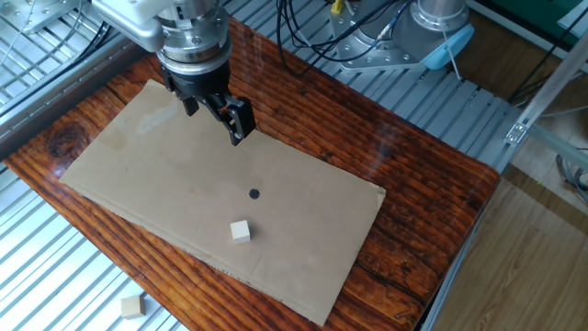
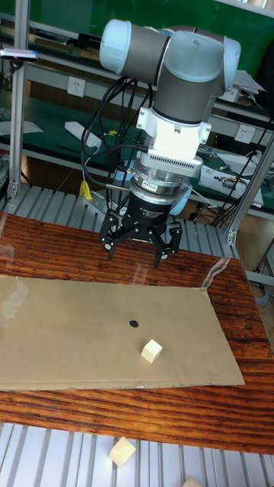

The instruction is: Pick up one small block

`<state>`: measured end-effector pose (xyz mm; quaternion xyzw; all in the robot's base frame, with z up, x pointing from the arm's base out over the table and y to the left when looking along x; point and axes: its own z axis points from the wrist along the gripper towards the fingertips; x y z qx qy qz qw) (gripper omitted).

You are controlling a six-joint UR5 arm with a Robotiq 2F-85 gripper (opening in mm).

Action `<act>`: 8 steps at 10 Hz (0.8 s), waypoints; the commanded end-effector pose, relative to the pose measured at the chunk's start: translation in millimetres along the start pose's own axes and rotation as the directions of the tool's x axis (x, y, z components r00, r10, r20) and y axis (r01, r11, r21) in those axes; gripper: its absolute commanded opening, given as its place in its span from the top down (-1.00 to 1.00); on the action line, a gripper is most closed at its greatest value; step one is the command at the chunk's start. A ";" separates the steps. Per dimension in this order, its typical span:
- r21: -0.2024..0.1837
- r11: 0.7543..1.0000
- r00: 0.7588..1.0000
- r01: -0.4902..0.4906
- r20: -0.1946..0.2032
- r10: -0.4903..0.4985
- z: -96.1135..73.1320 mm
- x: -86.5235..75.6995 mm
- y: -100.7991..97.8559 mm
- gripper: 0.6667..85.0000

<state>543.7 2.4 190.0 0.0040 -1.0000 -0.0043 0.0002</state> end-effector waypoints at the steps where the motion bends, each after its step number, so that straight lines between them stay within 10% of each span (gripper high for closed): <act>1: -0.112 0.993 0.975 -0.031 0.214 0.054 -6.6 -56.3 29.3 0.99; 8: -0.088 0.995 0.975 -0.043 0.216 0.061 -3.9 -56.3 25.8 0.99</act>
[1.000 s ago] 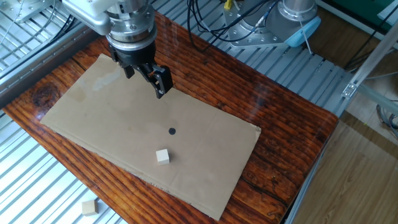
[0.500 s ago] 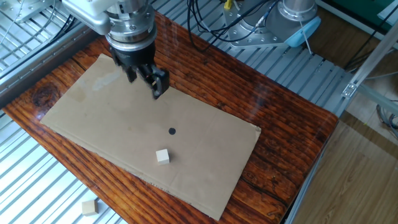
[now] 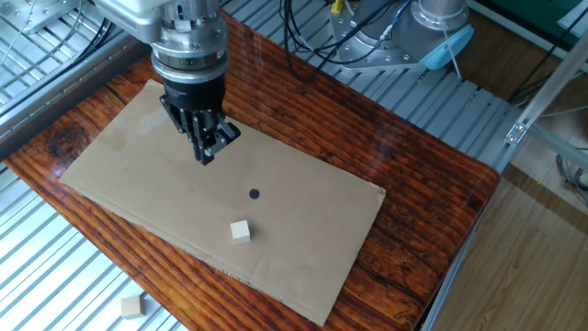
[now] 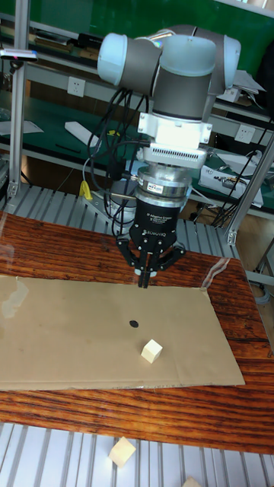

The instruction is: Pick up one small block

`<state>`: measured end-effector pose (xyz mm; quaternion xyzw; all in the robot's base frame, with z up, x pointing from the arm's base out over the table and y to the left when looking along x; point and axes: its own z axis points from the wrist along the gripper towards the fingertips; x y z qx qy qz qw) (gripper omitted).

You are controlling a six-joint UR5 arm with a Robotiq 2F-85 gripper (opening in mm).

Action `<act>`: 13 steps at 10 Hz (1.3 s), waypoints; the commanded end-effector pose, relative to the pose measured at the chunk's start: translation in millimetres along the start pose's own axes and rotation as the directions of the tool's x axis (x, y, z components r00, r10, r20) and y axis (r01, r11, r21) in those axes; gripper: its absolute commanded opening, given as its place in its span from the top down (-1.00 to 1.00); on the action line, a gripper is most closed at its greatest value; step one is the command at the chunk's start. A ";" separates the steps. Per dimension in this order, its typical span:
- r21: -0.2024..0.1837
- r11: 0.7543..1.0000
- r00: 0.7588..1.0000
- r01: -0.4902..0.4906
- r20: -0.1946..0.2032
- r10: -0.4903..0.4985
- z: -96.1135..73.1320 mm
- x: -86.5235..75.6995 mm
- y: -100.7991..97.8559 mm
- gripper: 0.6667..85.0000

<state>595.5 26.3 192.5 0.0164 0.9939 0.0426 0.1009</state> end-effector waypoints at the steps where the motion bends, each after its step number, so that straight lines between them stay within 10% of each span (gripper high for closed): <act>1: 0.064 0.997 0.999 -0.031 0.023 0.030 1.5 -6.6 -9.9 0.99; 2: 0.145 0.989 1.000 -0.031 0.005 0.030 1.5 -1.6 -20.8 0.99; 8: -0.036 0.993 0.993 -0.114 0.011 0.115 20.5 -3.2 26.4 0.99; 12: 0.181 0.983 0.999 0.045 -0.032 -0.040 16.5 6.8 -28.5 0.99; 13: 0.125 0.991 0.999 0.050 -0.006 -0.049 18.9 0.5 -13.8 0.99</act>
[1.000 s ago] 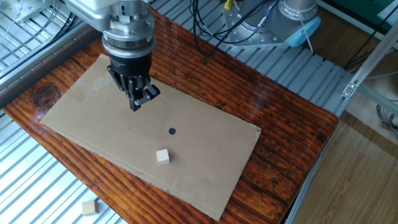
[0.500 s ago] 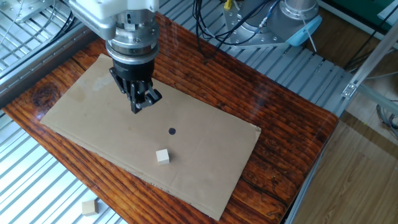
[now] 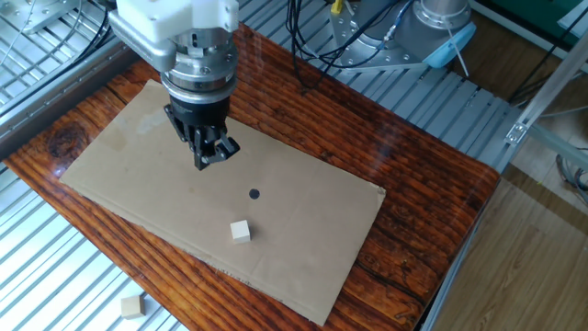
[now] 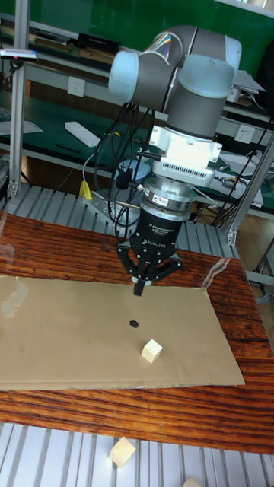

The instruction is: Pick up one small block

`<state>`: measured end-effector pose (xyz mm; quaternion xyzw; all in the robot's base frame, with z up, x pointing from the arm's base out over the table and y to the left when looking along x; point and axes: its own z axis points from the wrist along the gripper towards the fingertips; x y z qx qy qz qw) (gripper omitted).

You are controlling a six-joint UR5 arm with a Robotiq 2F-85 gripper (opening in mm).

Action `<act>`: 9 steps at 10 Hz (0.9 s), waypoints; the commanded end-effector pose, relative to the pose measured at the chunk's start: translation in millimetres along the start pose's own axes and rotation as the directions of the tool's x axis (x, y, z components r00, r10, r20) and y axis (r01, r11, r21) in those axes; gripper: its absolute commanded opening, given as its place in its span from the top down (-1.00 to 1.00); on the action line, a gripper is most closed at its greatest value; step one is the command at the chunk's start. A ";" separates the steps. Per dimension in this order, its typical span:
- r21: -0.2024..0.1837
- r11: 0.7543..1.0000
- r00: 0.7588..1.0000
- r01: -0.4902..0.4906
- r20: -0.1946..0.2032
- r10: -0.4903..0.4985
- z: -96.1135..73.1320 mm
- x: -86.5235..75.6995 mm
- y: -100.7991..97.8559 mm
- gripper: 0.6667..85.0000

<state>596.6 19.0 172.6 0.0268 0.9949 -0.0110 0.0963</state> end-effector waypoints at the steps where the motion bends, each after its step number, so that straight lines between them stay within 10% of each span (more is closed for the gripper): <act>1: -0.080 0.993 0.995 0.089 0.056 -0.085 -0.9 -12.6 21.4 0.99; 2: -0.288 0.957 0.991 -0.031 0.113 0.066 -12.5 -33.2 72.9 0.99; 3: -0.292 0.956 0.998 -0.036 0.036 0.049 -11.2 -12.6 74.9 0.99; 6: -0.133 0.987 0.993 0.093 0.081 -0.083 9.3 -16.2 61.9 0.98; 7: -0.061 0.972 0.974 0.226 -0.009 -0.227 13.7 6.8 41.3 0.99; 8: -0.198 0.974 0.990 0.111 -0.065 -0.127 8.8 15.3 81.5 0.99; 9: -0.236 0.970 0.995 0.065 -0.064 -0.082 7.4 3.4 95.6 0.99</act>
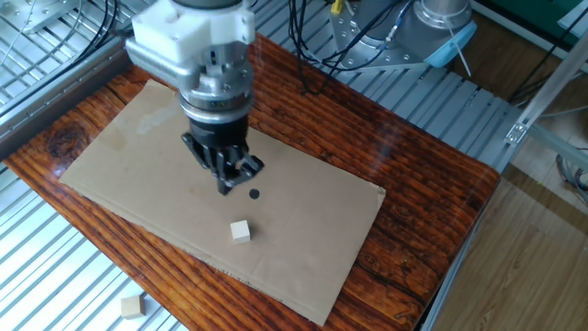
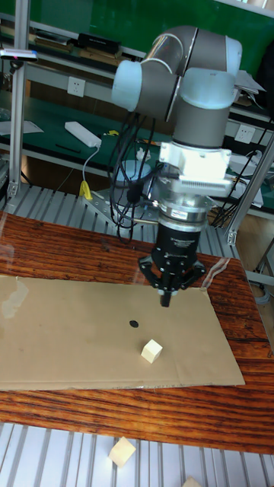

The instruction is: Pick up one small block

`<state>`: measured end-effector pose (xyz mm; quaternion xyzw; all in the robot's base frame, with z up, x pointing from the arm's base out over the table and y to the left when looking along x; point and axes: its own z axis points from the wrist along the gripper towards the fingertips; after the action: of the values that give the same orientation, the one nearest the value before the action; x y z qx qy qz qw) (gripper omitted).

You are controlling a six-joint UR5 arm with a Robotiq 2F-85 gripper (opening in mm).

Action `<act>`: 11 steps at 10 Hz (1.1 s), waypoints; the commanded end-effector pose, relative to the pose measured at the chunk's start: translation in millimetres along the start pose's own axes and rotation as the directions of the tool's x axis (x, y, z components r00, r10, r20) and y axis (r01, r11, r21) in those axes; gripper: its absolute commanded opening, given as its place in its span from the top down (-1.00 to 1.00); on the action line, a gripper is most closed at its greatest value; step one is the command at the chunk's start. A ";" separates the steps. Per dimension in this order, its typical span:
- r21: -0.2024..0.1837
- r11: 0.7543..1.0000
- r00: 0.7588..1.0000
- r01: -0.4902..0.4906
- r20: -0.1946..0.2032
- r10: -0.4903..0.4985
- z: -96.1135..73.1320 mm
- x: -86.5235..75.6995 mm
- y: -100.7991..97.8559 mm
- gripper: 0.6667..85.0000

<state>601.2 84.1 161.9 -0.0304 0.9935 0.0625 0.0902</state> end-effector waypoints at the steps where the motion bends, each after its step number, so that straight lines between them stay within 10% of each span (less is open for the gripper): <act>1: 0.048 0.998 0.997 0.040 -0.071 -0.036 4.0 -3.7 -0.2 0.98; 3: 0.013 0.992 0.986 0.126 -0.109 -0.124 8.9 0.2 8.5 -0.22; 9: 0.116 0.932 0.934 0.344 -0.145 -0.326 31.8 -11.1 -24.1 -0.41; 11: 0.073 0.949 0.948 0.307 -0.109 -0.298 42.5 -14.9 -14.0 -0.41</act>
<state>615.9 72.7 129.6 -0.1776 0.9831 -0.0056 0.0433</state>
